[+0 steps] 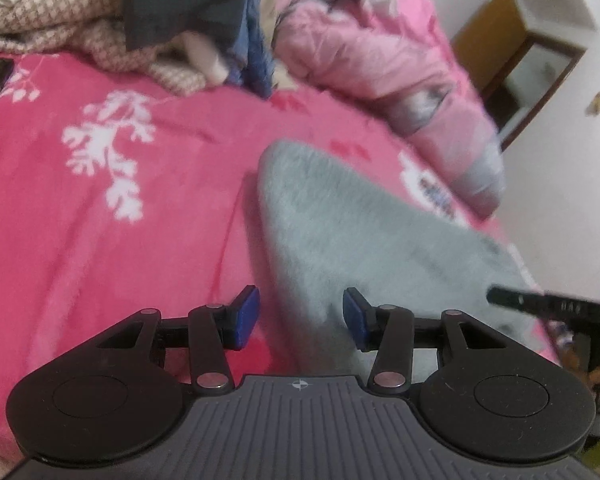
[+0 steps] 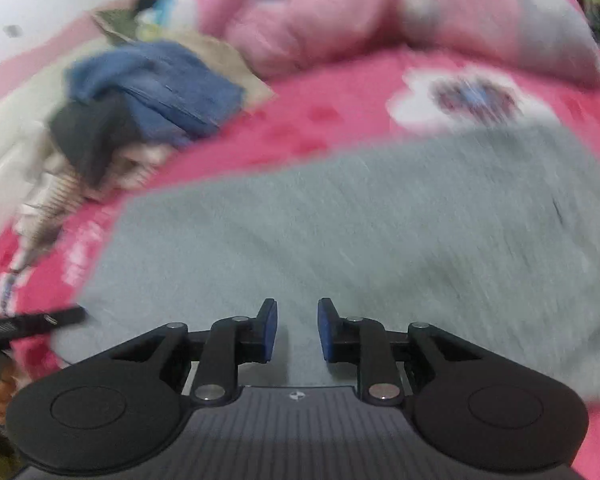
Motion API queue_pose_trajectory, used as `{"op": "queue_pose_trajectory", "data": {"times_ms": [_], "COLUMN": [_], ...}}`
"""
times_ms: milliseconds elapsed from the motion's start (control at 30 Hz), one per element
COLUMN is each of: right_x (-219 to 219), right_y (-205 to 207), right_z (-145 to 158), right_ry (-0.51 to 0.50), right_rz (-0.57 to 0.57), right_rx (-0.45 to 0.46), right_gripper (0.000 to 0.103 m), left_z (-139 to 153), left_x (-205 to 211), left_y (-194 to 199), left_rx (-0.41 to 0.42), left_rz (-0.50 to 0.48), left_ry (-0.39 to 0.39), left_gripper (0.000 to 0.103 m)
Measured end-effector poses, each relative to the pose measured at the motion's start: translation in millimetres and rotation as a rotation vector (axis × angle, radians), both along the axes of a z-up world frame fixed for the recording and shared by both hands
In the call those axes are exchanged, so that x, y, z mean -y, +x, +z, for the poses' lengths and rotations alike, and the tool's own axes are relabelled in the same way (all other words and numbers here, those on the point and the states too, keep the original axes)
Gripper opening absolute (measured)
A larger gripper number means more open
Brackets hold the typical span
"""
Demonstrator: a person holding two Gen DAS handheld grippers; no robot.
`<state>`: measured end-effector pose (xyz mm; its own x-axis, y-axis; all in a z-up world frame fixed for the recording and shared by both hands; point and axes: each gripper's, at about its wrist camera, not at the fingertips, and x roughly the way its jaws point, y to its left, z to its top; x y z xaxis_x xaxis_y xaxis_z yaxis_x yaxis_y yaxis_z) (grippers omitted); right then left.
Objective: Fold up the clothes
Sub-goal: 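Open the right gripper and release the grey fabric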
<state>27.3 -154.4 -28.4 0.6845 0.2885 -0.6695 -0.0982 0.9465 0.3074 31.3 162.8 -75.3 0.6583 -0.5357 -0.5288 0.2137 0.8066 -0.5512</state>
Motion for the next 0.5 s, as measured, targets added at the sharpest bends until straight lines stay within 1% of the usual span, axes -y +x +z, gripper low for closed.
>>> {"op": "queue_pose_trajectory", "data": {"times_ms": [67, 100, 167, 267, 367, 400, 433, 467, 500], "right_x": [-26, -41, -72, -116, -159, -168, -173, -172, -170], "right_y": [18, 29, 53, 105, 156, 168, 181, 191, 196], "right_z": [16, 22, 31, 10, -12, -26, -41, -54, -58], "right_ry": [0.016, 0.028, 0.053, 0.085, 0.105, 0.049, 0.028, 0.037, 0.057], "right_rz": [0.070, 0.109, 0.185, 0.238, 0.284, 0.261, 0.234, 0.199, 0.174], "right_rx": [0.029, 0.035, 0.043, -0.027, -0.094, -0.098, -0.109, -0.121, -0.139], "right_gripper": [0.024, 0.024, 0.024, 0.024, 0.023, 0.022, 0.022, 0.018, 0.015], "left_z": [1, 0, -6, -17, -19, -20, -21, -21, -21], "left_x": [0, 3, 10, 15, 12, 10, 9, 9, 9], "left_y": [-5, -6, -10, -20, -22, -22, -22, -22, -22], "left_rx": [0.025, 0.028, 0.022, 0.038, 0.052, 0.051, 0.051, 0.052, 0.054], "left_rz": [-0.029, -0.056, -0.092, -0.093, -0.094, -0.095, -0.098, -0.101, -0.105], "left_ry": [-0.020, -0.008, 0.040, 0.066, 0.048, 0.042, 0.038, 0.036, 0.035], "left_gripper": [0.046, 0.046, 0.046, 0.047, 0.047, 0.047, 0.047, 0.047, 0.047]}}
